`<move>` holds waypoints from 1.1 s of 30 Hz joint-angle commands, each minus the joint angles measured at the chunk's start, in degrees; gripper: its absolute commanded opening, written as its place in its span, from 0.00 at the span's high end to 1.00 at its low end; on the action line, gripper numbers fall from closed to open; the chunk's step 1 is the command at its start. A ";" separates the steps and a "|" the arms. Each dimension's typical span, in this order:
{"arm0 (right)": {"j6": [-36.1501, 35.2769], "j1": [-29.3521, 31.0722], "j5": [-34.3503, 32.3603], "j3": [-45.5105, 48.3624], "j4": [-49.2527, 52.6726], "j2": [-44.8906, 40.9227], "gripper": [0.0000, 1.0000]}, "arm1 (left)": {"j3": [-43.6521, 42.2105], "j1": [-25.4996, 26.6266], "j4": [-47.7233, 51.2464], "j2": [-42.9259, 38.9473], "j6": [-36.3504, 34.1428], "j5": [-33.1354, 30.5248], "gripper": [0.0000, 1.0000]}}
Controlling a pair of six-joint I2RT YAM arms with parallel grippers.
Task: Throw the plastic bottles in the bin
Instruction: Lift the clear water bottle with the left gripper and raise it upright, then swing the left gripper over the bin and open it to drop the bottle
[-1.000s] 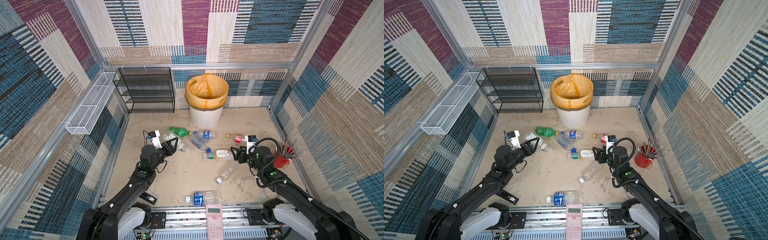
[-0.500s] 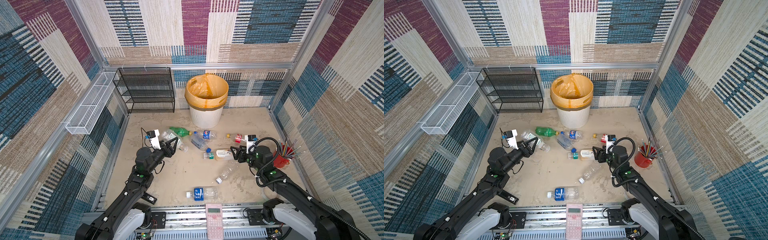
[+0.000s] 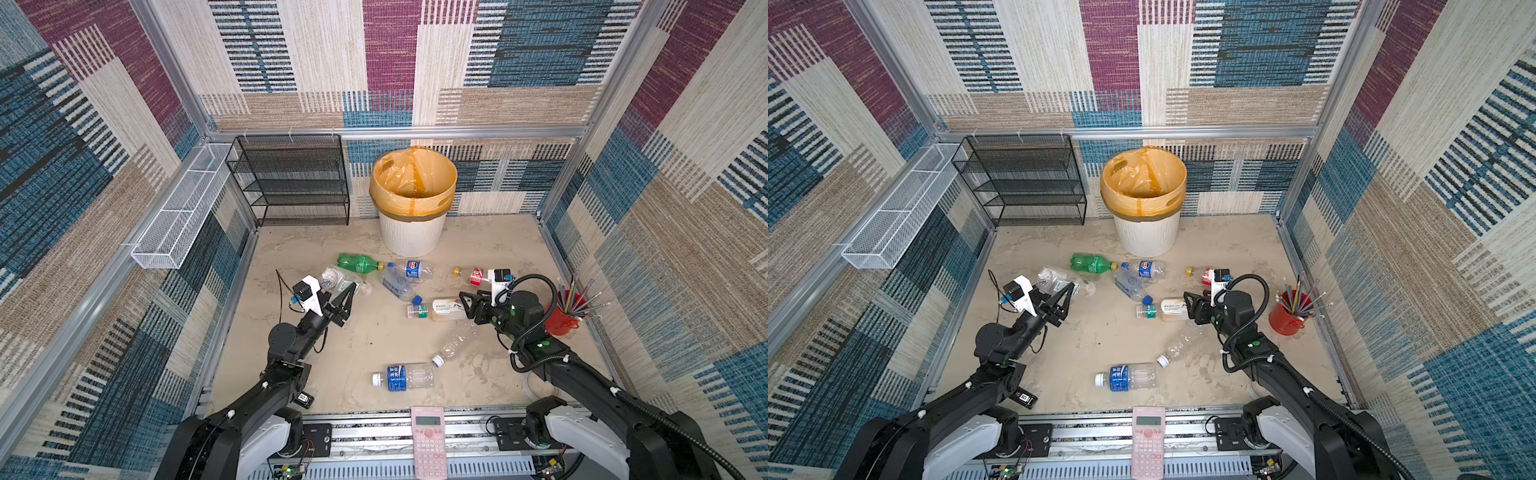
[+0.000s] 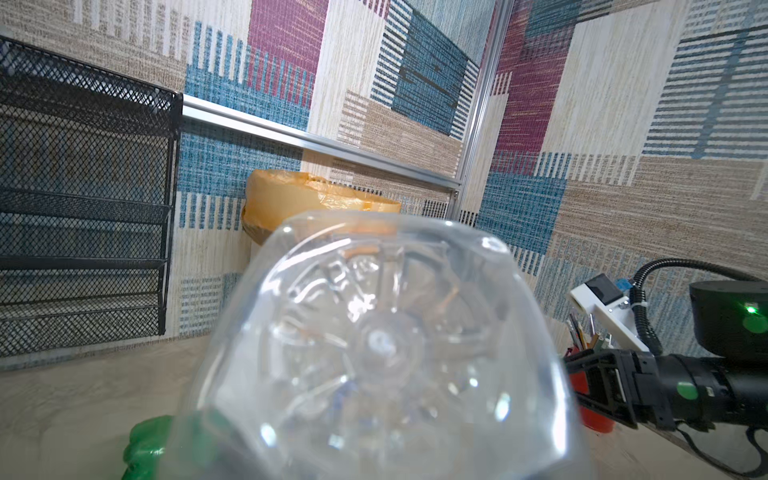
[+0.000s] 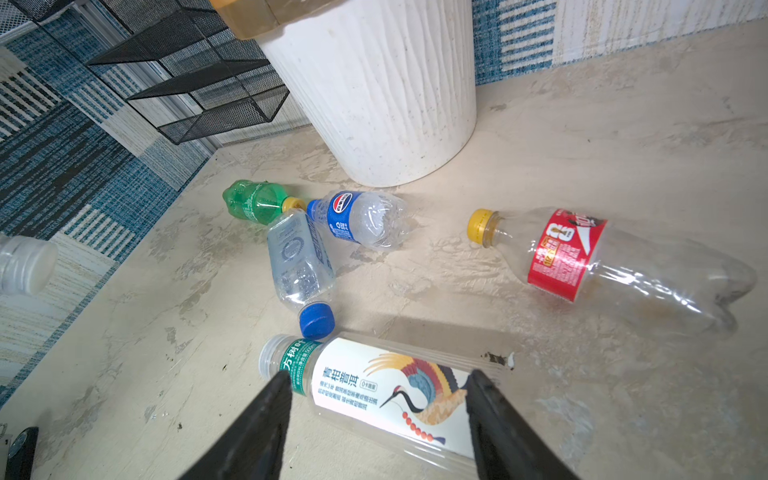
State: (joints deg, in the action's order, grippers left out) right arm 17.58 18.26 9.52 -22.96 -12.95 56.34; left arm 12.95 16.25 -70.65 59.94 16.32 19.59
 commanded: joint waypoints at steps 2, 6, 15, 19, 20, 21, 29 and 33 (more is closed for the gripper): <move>0.27 0.02 0.16 -0.69 -2.39 -0.07 0.32 | 4.90 0.27 -10.24 2.82 -2.71 4.14 0.47; 0.05 0.02 -0.20 -1.49 -1.67 0.00 0.32 | 11.84 0.45 -10.23 5.70 -3.79 4.75 0.47; -0.39 0.02 -1.50 -4.50 1.79 -2.14 0.32 | 53.07 0.40 -8.66 29.46 3.47 5.59 0.41; -0.73 0.02 -2.17 -5.31 4.54 -5.04 0.31 | 91.56 0.74 20.71 47.45 5.69 7.58 0.32; -0.88 0.02 -2.39 -5.57 5.43 -5.79 0.32 | 102.34 0.96 30.85 52.24 6.13 8.08 0.29; -1.04 0.02 -2.62 -5.93 6.52 -6.62 0.31 | 114.68 0.98 42.94 57.62 5.70 9.79 0.27; -1.95 -0.02 -3.71 -5.98 10.05 -10.63 0.29 | 125.97 3.33 56.46 56.75 -1.80 8.65 0.01; -2.17 0.02 -3.46 -5.98 9.40 -9.61 0.29 | 110.44 3.80 43.24 44.62 -3.15 9.18 0.00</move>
State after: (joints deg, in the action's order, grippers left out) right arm 15.94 18.24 6.81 -28.84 -3.11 46.26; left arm 129.21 20.03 -15.64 111.59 15.81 27.55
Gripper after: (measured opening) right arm 0.707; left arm 0.992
